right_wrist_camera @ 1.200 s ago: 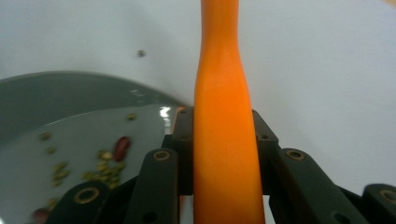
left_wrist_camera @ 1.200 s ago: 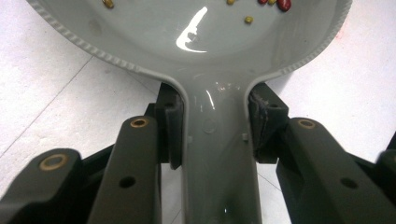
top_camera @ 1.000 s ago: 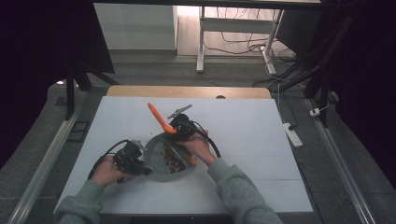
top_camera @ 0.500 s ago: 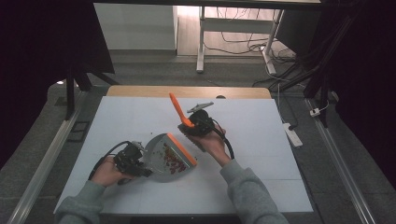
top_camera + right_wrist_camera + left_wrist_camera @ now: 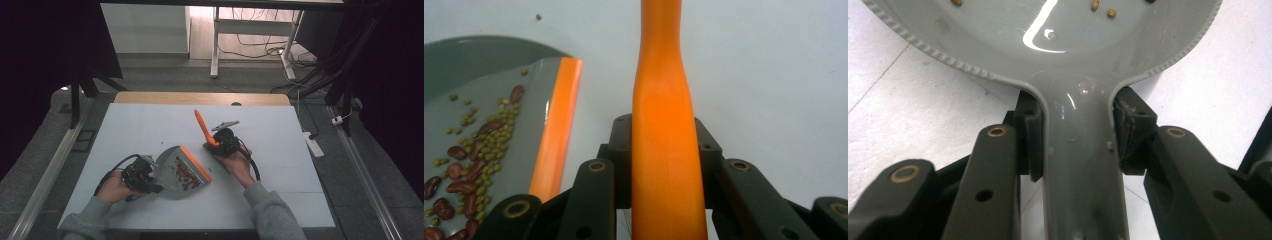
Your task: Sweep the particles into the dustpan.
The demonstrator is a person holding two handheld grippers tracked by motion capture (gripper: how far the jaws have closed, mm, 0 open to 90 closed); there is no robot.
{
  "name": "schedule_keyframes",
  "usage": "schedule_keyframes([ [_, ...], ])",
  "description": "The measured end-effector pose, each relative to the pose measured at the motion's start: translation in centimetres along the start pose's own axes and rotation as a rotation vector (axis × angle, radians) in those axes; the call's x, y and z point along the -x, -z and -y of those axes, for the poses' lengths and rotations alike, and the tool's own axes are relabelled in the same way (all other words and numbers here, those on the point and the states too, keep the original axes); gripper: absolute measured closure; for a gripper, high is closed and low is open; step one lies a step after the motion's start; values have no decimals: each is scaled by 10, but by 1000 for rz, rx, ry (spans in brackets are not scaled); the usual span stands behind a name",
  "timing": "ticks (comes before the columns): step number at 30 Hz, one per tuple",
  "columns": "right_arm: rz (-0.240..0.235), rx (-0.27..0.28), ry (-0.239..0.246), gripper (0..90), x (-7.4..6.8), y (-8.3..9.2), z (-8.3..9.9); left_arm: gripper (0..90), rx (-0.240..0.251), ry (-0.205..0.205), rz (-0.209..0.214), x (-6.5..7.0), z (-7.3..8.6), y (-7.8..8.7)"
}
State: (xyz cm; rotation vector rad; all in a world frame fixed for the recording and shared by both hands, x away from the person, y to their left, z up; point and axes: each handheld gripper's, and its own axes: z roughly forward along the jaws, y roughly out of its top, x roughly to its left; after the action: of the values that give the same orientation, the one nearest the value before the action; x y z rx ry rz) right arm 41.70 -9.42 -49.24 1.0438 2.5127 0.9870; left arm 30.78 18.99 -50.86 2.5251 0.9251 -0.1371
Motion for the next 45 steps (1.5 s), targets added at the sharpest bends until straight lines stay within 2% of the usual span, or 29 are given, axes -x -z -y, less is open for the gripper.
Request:
schedule_keyframes([
  [3,-16,0,5,712,-9,-3,0,617,0,0,-1,1,-1,-1],
  [12,-47,1,76,712,-42,-10,-2,617,-4,0,-2,1,-2,-2],
  [17,-136,37,28,711,-48,-8,-4,616,-8,1,-2,0,-2,-3],
  [19,-206,56,5,711,-52,-6,-7,617,-8,2,-2,0,-2,-4],
  [21,-221,79,4,711,-53,-1,-10,616,-6,3,-2,0,-2,-4],
  [26,-166,117,-11,711,-37,13,-16,616,0,4,-4,0,-1,-5],
  [29,-135,123,-17,711,-27,19,-15,617,17,1,-15,0,1,-5],
  [31,-123,128,-26,711,-22,23,-13,617,46,1,-17,1,4,-5],
  [45,-82,126,-31,711,-1,39,8,617,139,7,-57,7,12,-7],
])
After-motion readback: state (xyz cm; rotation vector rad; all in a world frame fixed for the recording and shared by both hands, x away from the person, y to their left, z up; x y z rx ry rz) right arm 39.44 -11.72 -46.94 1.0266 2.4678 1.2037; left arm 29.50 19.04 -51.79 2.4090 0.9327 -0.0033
